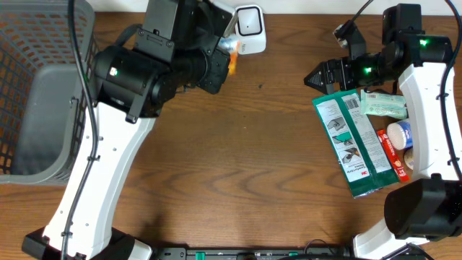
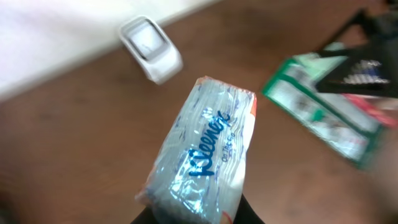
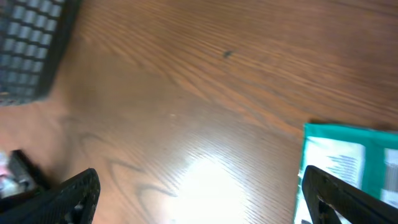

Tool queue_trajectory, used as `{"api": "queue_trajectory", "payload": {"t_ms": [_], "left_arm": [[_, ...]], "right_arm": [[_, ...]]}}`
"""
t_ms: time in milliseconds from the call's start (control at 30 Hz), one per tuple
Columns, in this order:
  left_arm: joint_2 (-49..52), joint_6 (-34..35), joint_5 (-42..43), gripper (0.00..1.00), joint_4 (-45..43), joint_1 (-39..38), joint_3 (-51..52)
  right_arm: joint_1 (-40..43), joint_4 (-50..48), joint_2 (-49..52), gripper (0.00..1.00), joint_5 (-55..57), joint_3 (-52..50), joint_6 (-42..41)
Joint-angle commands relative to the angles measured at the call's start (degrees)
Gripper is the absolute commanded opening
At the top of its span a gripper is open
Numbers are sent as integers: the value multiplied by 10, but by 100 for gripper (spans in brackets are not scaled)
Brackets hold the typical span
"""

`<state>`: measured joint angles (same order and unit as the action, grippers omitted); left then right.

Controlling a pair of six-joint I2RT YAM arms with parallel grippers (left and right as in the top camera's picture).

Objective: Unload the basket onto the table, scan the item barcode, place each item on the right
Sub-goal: 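Hold the Kleenex pack against the scanner with the left gripper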

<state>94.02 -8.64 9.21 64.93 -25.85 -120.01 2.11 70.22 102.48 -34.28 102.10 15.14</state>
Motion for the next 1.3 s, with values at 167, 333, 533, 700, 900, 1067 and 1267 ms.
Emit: {"api": "queue_trajectory", "payload": {"t_ms": [167,333,533,700,900,1067,1267], "left_arm": [[112,-273,-175,7,-146,-7,-1],[197,-386,-179,7,-242,-7,-1],[302,-417,-228,7,-391,-5,-1],[408,-511,-228,7,-517,-6,-1],[480,-580,-270,7,-615,-6,-1],[486,-613,-270,7,-616,-6,-1],[486,-624,-269,7,-620,-6,-1]], "right_arm": [[0,0,-9,99,95,10,-12],[0,0,-9,99,101,10,-12],[0,0,-9,99,101,10,-12],[0,0,-9,99,101,10,-12],[0,0,-9,99,101,10,-12],[0,0,-9,99,101,10,-12],[0,0,-9,99,101,10,-12]]}}
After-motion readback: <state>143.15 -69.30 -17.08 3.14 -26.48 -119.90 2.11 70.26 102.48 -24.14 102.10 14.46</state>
